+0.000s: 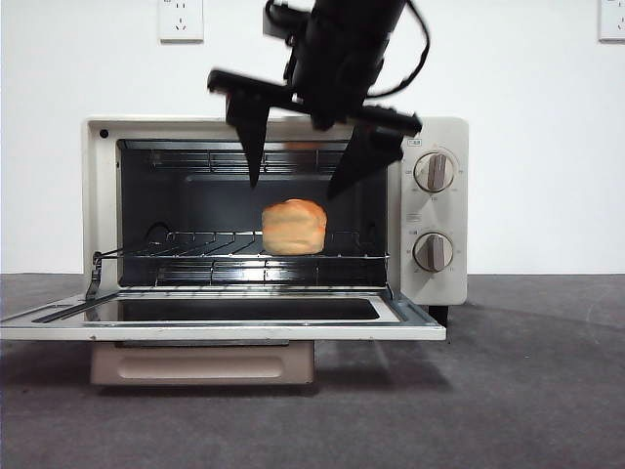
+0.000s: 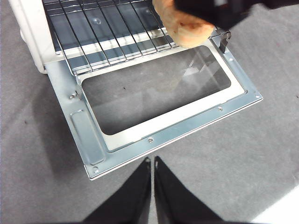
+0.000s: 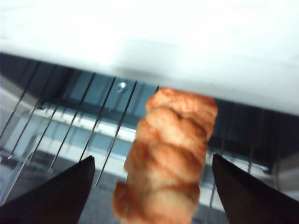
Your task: The left arm flap open the oven, the right arm pick bread and place it into oven, the left arm flap close the oven
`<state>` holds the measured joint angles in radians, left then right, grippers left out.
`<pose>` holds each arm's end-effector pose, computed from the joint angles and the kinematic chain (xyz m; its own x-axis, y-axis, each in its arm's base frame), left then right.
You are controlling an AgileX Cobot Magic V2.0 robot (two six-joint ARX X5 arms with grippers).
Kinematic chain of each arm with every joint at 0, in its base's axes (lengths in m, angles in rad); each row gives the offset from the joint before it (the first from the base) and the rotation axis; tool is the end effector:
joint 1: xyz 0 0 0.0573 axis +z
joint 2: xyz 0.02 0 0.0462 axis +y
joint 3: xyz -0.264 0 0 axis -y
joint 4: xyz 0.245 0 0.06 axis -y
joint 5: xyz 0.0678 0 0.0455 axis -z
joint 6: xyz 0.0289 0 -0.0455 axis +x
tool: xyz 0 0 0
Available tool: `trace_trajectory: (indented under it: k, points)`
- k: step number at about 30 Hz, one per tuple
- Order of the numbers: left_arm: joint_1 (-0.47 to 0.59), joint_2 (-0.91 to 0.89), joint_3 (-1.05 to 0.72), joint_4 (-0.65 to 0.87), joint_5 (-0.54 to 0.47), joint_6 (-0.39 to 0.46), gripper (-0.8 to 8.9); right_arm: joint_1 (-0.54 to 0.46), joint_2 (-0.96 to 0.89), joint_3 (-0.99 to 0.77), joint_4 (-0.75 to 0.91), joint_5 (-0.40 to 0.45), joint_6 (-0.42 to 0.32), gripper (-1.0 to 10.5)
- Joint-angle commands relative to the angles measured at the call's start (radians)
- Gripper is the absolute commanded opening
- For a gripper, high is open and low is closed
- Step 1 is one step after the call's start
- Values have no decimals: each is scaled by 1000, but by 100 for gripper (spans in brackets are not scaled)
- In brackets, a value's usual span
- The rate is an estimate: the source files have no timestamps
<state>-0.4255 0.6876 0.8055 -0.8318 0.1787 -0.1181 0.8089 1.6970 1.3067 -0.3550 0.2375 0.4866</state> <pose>0.1117 -0.0563 0.2964 0.6041 -0.4689 -0.6444 0.4546 0.8669 -0.2046 0.2625 0.2653 0.2626 0.6633 0.3544 -0.6592 -0.2972 0.9331 0.2026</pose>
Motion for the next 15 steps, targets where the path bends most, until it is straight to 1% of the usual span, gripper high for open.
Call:
trace_trajectory:
  k: [1,3,5,8,11,15]
  points:
    - [-3,5,5,8,-3,9,16,26,-29,23,-47,0,-23,402]
    - [-3,5,5,9,-3,9,16,41,-61,23,-82,-2,-51,402]
    - [-3,5,5,10,-3,9,16,56,-104,23,-122,-9,-97,401]
    - [-3,5,5,14,-3,9,16,77,-174,23,-182,-32,-181,401]
    - [-3,5,5,18,-3,8,16,87,-249,23,-235,-38,-262,401]
    - [-3,5,5,18,-3,8,16,84,-338,23,-310,-78,-320,400]
